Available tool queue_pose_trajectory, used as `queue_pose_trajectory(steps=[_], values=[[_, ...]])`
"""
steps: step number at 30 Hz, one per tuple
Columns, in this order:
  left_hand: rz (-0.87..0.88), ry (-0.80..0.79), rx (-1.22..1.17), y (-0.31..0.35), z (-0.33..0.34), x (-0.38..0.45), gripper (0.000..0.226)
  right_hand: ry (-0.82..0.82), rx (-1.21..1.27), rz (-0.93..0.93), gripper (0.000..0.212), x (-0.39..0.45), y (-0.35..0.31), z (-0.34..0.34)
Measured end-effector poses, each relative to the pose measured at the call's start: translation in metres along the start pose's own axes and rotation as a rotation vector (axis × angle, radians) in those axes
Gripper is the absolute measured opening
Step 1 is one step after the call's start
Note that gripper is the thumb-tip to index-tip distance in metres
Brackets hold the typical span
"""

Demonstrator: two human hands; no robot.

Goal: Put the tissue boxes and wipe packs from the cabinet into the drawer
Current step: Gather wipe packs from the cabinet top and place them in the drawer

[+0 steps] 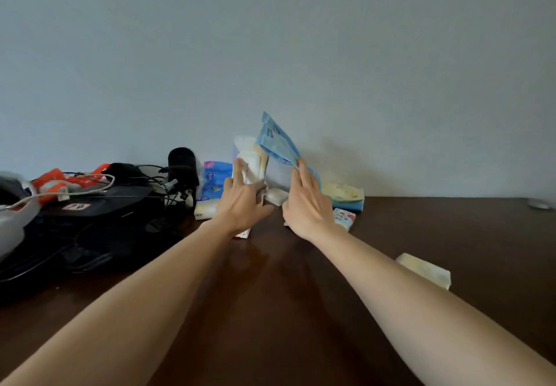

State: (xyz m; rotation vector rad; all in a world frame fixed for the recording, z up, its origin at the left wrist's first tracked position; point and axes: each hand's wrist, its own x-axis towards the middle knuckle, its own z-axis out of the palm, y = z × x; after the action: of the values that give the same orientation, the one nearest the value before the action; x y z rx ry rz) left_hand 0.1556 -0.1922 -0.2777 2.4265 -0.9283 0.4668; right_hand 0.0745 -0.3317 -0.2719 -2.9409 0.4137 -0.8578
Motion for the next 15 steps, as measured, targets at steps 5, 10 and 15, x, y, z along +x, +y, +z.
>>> queue_pose_trajectory(steps=[5, 10, 15], values=[[0.024, 0.168, -0.104, 0.035, -0.052, -0.067, 0.04, 0.119, 0.242, -0.034, 0.069, -0.046, -0.024, -0.049], [-0.041, 0.287, -0.201, 0.062, -0.097, -0.182, 0.044, 0.242, 0.626, -0.148, 0.056, -0.145, -0.05, -0.082], [-0.002, 0.503, -0.205, 0.068, -0.101, -0.324, 0.025, 0.333, 0.819, -0.201, 0.047, -0.27, -0.09, -0.091]])
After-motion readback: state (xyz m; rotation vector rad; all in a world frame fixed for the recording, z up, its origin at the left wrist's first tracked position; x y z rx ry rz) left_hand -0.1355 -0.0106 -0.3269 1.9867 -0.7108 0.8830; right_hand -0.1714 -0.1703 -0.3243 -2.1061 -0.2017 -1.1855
